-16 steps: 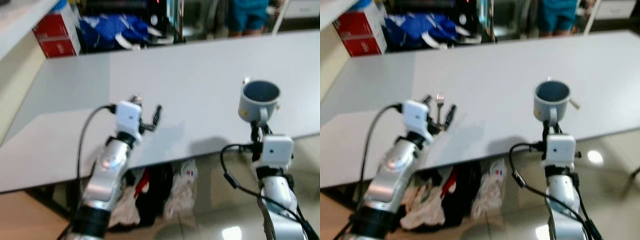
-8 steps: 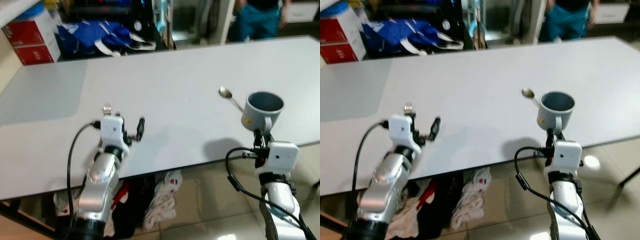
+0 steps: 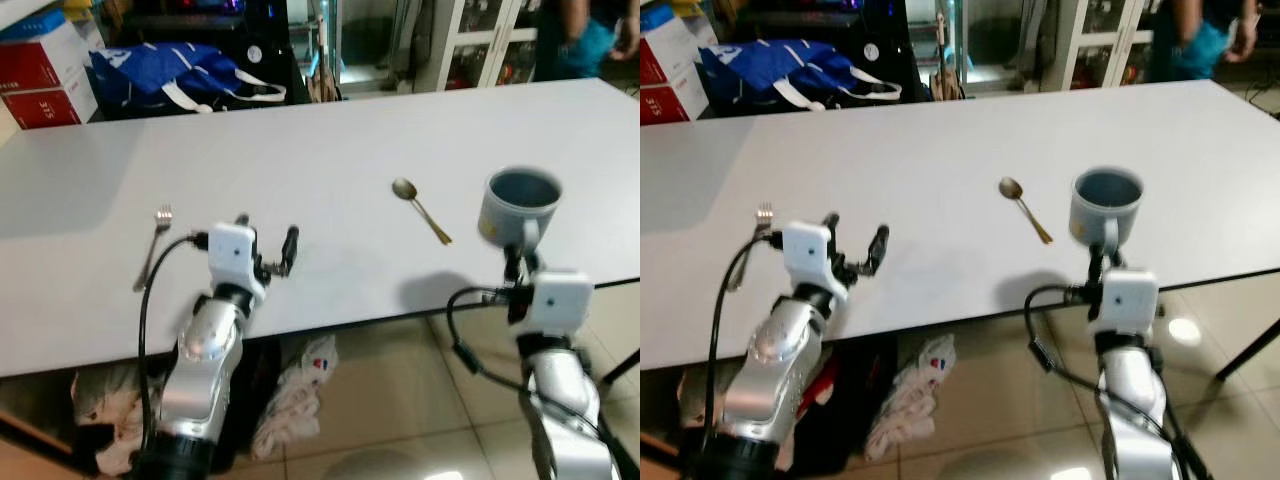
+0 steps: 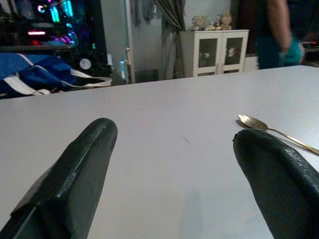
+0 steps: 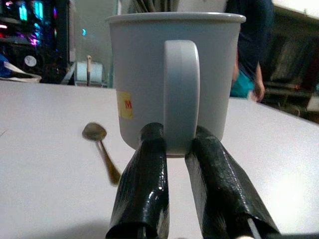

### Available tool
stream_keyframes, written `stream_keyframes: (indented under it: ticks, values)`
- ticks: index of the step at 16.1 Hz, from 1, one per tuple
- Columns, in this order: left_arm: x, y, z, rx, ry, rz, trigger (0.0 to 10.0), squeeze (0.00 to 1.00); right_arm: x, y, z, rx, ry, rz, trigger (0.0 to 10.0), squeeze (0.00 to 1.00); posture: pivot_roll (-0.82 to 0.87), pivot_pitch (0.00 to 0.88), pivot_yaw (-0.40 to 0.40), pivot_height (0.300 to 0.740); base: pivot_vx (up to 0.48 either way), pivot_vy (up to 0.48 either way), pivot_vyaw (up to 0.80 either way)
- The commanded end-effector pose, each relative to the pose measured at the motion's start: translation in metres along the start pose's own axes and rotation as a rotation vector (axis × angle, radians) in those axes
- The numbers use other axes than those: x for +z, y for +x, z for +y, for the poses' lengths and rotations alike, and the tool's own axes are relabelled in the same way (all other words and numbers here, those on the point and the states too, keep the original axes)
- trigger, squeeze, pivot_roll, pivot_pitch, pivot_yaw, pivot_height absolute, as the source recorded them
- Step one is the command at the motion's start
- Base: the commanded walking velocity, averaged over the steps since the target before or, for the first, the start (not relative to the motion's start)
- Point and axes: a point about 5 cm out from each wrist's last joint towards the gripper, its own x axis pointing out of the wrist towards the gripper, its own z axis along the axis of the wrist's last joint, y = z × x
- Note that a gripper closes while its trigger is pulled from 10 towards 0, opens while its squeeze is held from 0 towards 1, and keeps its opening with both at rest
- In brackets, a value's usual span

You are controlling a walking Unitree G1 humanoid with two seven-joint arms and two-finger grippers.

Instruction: Setting the table

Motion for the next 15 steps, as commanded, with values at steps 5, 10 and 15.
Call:
stream_keyframes:
  ticks: [5,10,15]
  values:
    - [0.001,0.004,0.001,0.005,0.049,0.009,10.0,0.00,0.005,0.011,0.005,0.075,-0.015,-0.012,0.0,0.00,-0.06,0.000,0.044,0.740,0.086,0.000,0.00]
    - [0.003,0.008,-0.004,0.027,0.028,0.009,10.0,0.00,0.005,0.012,0.010,0.102,-0.002,-0.009,0.0,0.00,-0.06,0.000,0.044,0.740,0.417,0.193,0.00]
    - [0.006,0.009,-0.007,0.013,0.043,-0.002,10.0,0.00,0.004,0.010,0.013,0.110,0.002,-0.004,0.0,0.00,-0.06,0.000,0.046,0.740,0.341,0.048,0.00]
